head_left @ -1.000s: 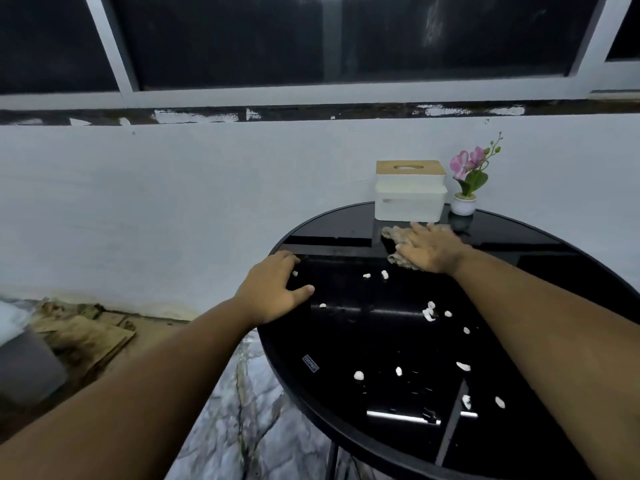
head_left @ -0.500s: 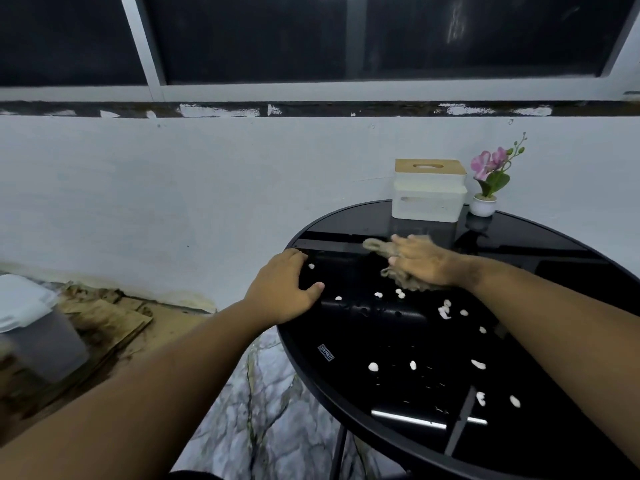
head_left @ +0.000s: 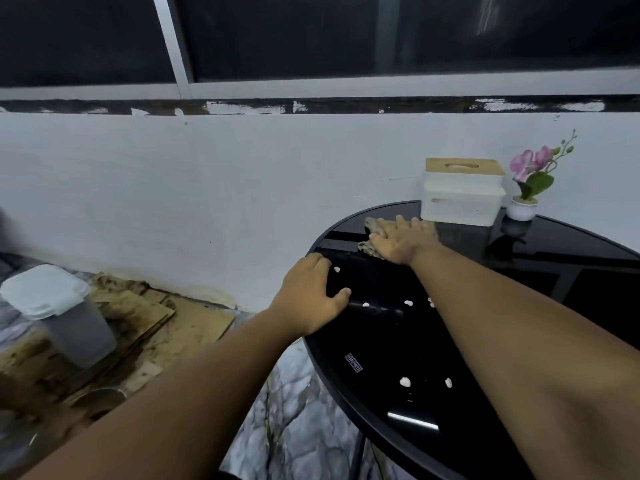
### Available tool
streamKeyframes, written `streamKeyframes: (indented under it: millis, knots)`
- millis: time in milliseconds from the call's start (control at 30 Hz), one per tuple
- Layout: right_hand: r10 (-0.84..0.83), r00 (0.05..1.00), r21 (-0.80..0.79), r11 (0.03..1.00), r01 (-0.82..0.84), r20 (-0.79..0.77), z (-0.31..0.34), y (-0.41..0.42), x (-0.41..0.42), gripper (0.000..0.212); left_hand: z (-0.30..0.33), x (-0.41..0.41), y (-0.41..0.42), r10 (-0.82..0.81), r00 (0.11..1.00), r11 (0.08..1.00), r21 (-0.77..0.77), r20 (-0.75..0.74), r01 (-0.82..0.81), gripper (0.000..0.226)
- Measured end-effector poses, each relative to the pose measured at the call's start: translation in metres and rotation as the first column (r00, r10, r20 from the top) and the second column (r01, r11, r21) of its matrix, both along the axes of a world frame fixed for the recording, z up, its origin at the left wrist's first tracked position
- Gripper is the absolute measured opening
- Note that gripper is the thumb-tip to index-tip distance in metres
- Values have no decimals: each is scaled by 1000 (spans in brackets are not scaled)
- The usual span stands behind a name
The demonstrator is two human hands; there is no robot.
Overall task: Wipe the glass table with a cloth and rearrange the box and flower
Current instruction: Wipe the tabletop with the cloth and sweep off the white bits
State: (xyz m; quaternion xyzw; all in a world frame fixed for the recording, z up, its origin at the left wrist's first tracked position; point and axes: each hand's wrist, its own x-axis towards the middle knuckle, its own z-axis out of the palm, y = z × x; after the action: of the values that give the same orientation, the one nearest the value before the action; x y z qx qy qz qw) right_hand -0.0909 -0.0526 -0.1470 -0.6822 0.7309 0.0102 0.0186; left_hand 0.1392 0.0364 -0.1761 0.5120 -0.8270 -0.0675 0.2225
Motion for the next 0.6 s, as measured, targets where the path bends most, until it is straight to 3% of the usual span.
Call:
streamKeyframes:
  millis: [200, 367, 600]
  knots:
    - [33, 992, 5, 999, -34, 123, -5, 5, 55, 76, 1, 2, 2, 10, 1000, 1000, -8, 20, -9, 74]
    - [104, 919, -38, 995, -97, 381, 16, 20, 26, 68, 5, 3, 1, 3, 999, 999, 35, 49, -5, 67]
    - [93, 963, -140, 988, -59, 252, 25, 55, -65, 64, 35, -19, -33, 50, 998, 998, -41, -36, -52, 39]
